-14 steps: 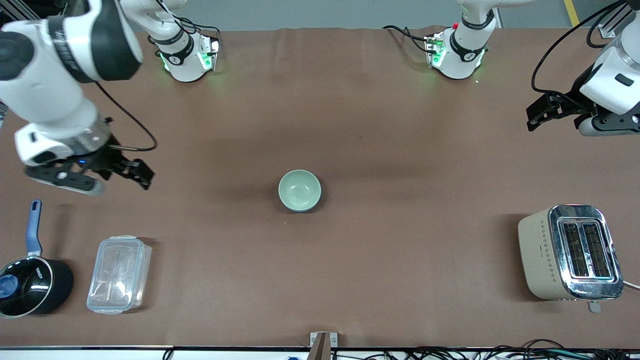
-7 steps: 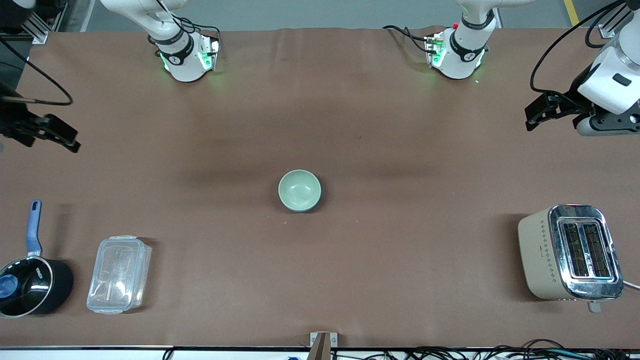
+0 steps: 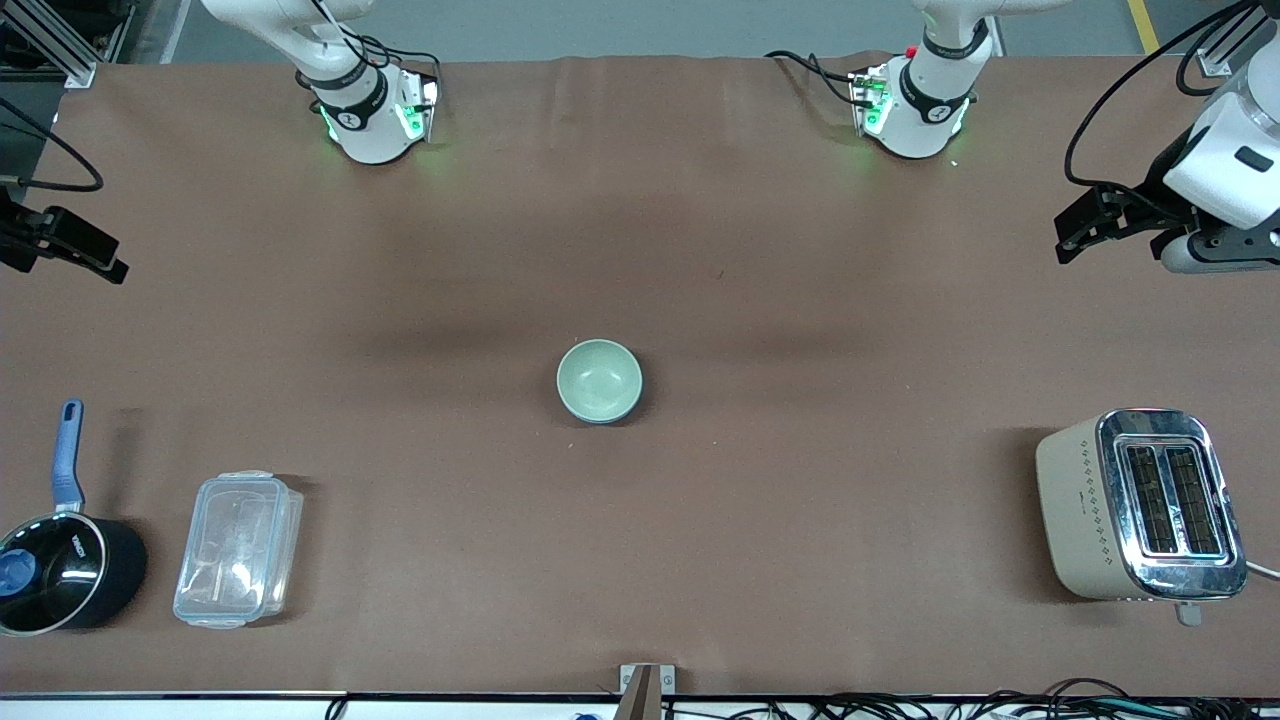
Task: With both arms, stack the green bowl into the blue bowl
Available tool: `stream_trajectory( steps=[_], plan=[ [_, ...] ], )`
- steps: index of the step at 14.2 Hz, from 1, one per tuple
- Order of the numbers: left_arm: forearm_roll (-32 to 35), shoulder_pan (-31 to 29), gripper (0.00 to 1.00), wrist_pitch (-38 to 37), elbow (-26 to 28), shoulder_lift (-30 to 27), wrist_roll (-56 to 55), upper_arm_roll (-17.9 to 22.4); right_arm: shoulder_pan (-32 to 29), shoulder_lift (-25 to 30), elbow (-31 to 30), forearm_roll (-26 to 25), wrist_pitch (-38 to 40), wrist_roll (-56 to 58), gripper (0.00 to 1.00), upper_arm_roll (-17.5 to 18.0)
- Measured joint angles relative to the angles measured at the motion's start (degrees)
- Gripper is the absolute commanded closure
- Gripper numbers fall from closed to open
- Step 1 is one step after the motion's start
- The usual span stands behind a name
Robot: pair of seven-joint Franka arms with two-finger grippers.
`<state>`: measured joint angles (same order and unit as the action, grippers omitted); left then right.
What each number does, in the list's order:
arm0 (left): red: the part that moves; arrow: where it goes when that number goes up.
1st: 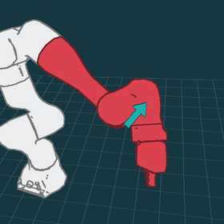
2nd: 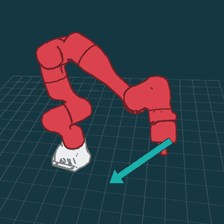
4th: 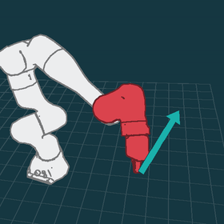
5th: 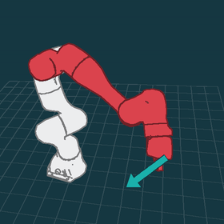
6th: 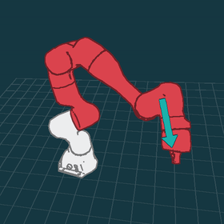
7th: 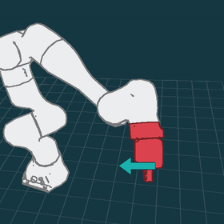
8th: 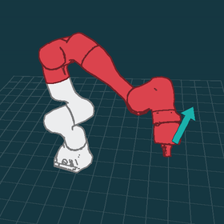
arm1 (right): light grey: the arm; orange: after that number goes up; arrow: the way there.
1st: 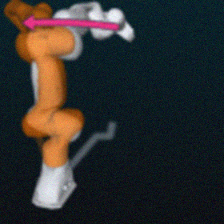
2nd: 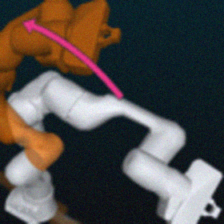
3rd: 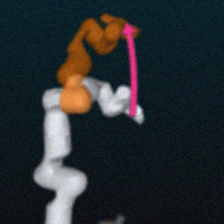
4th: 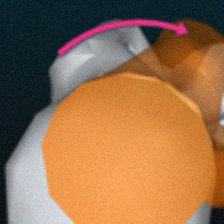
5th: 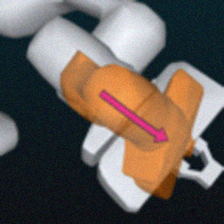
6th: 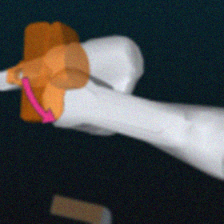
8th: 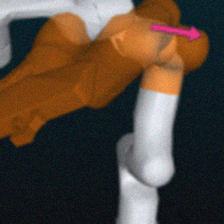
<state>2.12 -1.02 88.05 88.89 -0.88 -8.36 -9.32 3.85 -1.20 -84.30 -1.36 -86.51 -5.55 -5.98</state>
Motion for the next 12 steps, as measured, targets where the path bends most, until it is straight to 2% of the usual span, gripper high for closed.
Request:
stream_trajectory(
  steps=[12],
  plan=[
    [0.0,0.46,0.0,-0.47,-0.38,1.15,0.0,-0.2,0.0,-0.13,0.06,0.07,0.84,2.8,0.0,0.0]
  ],
)
